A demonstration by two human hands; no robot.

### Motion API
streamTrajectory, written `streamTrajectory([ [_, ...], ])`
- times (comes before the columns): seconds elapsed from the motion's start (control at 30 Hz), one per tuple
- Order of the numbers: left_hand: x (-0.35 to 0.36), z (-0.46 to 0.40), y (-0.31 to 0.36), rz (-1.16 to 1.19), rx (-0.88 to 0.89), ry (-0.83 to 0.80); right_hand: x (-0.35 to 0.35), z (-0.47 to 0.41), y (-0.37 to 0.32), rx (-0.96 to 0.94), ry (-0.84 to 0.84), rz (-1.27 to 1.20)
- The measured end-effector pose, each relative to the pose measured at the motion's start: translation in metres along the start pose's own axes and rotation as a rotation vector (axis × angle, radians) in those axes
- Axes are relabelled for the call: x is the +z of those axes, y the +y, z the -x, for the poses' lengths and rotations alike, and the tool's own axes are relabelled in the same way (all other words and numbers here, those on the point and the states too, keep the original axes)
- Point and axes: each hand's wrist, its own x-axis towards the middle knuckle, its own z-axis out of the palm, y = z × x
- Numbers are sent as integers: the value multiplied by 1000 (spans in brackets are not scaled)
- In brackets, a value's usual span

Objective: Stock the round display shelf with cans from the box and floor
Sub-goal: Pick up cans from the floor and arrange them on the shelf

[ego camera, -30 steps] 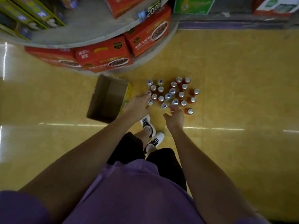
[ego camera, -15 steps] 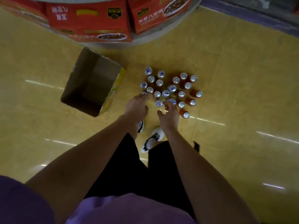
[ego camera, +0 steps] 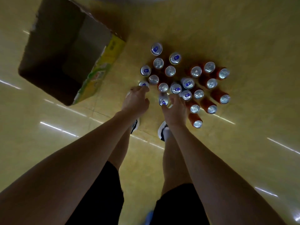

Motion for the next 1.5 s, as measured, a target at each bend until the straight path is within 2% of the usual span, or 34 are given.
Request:
streamTrajectory([
  [0.2, 71, -61, -20, 112, -39, 42, 51, -73, 49, -62, -93, 62],
  [0.37, 107, -98, -33, 176, -40, 71, 77, -112, 60, -144, -108, 112],
  [0.5, 116, -112, -44, 131, -15, 209, 88, -128, 54, -276, -158, 208],
  [0.63, 121, -120, -60, 38, -24, 254, 104, -144, 53, -428, -140, 499],
  [0.73, 126, -122, -70, 22, -9, 274, 120, -157, 58, -423, -91, 715],
  [0.87, 131, -125, -77, 24, 29, 303, 138, -167, 58, -406, -27, 806],
  [1.03, 122, -115, -74, 51, 48, 269, 130, -162, 53, -339, -76, 783],
  [1.13, 111, -100, -66, 75, 24, 172, 110, -142, 44, -373, -102, 738],
  [1.4, 42, -43, -38, 77, -57, -115, 13, -70, -13, -302, -158, 405],
  [1.5, -1, -17, -10, 44, -41, -161, -31, -40, -49, -301, -195, 327],
])
